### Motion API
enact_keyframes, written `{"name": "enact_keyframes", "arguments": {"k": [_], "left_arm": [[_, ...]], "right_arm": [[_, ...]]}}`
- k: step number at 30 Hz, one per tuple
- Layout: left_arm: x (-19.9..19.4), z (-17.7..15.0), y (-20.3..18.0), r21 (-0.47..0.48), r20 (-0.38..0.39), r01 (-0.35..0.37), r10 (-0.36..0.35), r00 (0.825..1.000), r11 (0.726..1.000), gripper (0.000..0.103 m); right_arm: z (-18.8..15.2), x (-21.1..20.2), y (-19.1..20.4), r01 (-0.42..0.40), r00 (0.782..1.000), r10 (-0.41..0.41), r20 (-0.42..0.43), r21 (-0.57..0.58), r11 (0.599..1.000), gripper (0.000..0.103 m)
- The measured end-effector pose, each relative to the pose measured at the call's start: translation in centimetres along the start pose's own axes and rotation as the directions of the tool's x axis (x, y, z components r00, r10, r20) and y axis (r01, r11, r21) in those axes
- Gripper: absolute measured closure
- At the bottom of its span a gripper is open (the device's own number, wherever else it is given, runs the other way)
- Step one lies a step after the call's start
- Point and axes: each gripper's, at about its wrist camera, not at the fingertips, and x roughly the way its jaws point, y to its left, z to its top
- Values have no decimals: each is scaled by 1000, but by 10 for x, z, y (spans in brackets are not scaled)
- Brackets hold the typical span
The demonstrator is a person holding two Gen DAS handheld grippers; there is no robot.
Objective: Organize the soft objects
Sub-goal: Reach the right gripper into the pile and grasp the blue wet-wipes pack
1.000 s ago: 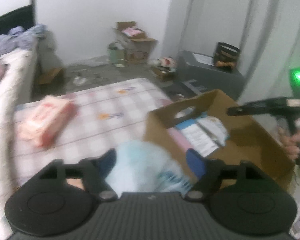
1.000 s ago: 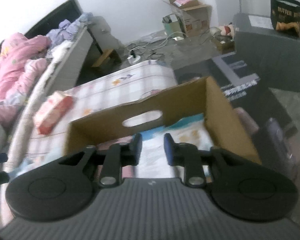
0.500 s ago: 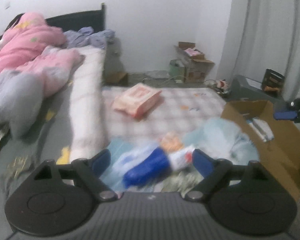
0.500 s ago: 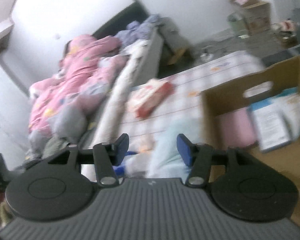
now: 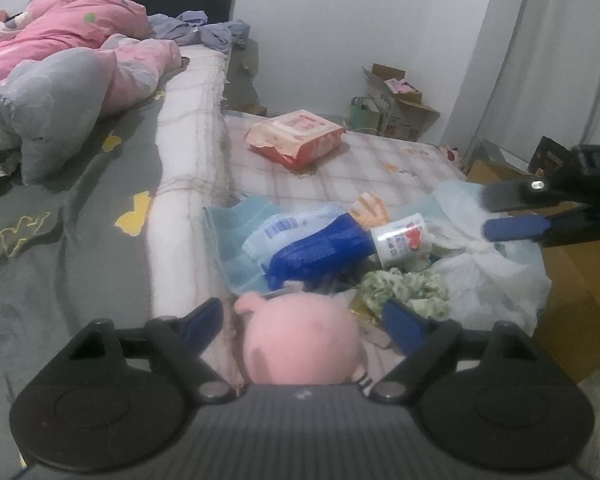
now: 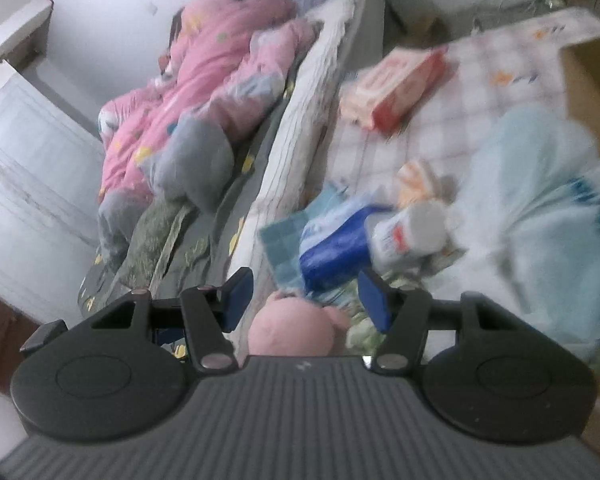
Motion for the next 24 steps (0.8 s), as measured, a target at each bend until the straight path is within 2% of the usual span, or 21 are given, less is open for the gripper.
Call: {"name": "enact_keyframes", "arguments": {"k": [7, 15, 18, 21, 24], "left_arm": [[21, 14, -3, 43, 26, 18, -20, 999, 999, 21], [60, 32, -8, 84, -4, 36, -36, 999, 996, 39], [76, 37, -9, 83, -25, 39, -37, 999, 996, 43], [89, 39, -9, 88, -46, 40, -36, 998, 995, 46], [103, 40, -7, 81, -83, 39, -32, 996, 996, 52]], "right_arm": [[22, 39, 12, 31, 999, -31, -35, -10, 999, 45], [75, 89, -2, 73, 994, -71, -80, 21, 997, 43], [94, 122, -12, 115, 985, -110, -131, 36, 993, 43], [107, 153, -24, 179, 967, -167, -194, 44, 983, 43], [113, 178, -39, 204, 949, -178, -260, 75, 976, 42]]}}
